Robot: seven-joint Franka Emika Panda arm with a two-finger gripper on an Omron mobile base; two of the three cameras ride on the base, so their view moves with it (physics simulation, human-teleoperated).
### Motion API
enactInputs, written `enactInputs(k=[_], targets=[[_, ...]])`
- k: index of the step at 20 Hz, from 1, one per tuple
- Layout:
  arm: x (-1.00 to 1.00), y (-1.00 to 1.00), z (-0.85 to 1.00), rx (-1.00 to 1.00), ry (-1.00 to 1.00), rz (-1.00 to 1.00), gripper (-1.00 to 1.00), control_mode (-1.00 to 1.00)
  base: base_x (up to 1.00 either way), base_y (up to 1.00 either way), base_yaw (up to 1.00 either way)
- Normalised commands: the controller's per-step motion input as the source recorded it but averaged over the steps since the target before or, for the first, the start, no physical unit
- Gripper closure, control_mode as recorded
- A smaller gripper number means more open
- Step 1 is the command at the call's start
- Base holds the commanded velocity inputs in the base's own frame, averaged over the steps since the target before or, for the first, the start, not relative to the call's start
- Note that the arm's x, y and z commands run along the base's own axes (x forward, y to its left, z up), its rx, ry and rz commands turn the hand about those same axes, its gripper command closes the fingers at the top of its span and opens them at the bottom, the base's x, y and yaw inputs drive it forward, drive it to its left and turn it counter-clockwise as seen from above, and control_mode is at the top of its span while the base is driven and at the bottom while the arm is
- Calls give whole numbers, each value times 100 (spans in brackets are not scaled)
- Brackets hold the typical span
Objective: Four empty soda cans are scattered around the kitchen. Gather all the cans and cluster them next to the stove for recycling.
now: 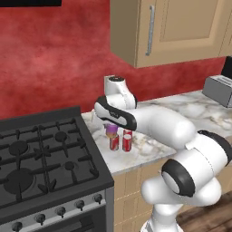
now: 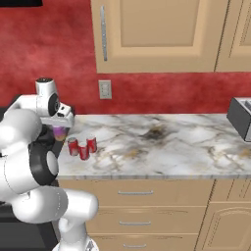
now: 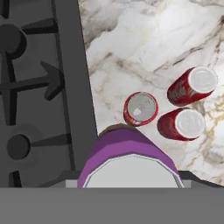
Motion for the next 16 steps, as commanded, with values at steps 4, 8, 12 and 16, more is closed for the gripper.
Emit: enactInputs(k=[4,8,12,16], targets=[[39,-9,2,0,0,28,100,-100,0,0,0],[42,-6,-2,0,0,31,100,-100,0,0,0],[51,-10,-2,0,0,27,100,-100,0,0,0],[56,-3,-1,0,3,21,100,-100,0,0,0]])
